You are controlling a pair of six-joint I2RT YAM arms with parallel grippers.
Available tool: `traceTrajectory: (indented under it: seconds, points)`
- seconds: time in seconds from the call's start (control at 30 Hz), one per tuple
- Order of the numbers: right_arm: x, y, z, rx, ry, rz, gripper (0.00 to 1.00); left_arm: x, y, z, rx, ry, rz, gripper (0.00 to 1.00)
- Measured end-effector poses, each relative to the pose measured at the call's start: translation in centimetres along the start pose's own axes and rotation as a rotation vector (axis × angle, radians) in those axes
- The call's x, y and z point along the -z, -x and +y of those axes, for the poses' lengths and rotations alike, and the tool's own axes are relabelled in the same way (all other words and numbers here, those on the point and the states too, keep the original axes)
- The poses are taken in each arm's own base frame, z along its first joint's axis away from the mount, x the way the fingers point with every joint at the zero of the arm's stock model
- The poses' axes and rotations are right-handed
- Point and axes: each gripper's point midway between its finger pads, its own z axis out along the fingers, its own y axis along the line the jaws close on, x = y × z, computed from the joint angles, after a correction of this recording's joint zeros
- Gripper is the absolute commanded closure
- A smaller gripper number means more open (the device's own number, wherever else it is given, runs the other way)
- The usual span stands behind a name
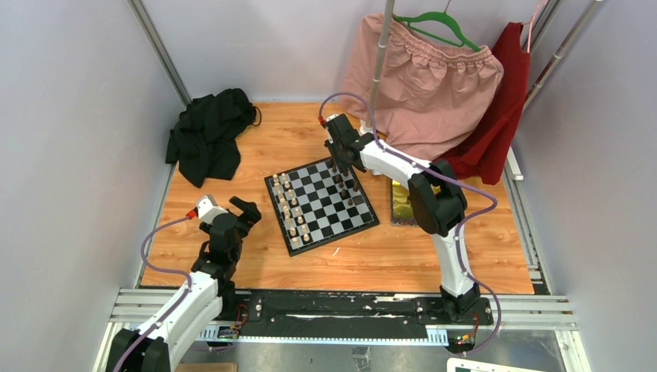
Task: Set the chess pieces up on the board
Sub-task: Place the chess piece on the chessboard.
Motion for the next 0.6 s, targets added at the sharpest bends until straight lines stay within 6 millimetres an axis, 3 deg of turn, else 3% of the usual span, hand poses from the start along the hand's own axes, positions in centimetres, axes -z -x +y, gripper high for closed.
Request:
traceTrajectory:
  seconds: [0.6]
  points:
    - [0.17, 0.28, 0.05, 0.028, 0.011, -0.002, 0.64, 0.00, 0.01, 0.01, 0.000, 0.000, 0.000, 0.00]
